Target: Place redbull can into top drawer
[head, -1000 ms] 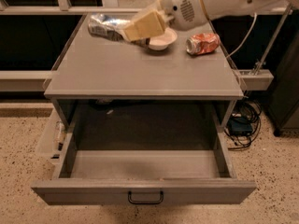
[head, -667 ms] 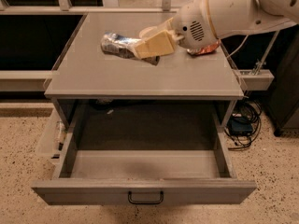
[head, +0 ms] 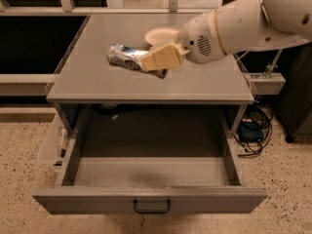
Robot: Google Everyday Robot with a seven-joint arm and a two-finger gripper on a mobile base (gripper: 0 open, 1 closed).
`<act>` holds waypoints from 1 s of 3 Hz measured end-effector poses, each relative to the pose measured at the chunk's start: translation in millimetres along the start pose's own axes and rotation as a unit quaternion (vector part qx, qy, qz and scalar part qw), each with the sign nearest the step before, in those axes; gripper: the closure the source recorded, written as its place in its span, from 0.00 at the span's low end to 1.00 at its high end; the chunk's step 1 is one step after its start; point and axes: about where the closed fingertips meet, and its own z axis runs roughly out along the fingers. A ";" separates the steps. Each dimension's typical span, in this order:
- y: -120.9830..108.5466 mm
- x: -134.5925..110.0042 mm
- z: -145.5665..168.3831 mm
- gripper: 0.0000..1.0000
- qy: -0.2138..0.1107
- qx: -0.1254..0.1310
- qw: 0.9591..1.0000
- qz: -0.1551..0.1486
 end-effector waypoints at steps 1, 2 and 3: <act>28.3 11.4 -13.2 1.00 -0.018 0.054 0.997 0.058; 49.8 37.0 -31.7 1.00 -0.033 0.142 0.982 0.119; 60.2 85.7 -41.1 1.00 -0.043 0.215 0.957 0.191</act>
Offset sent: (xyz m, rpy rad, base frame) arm -0.1476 -0.0640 -0.2090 -0.0243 0.3184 -0.6785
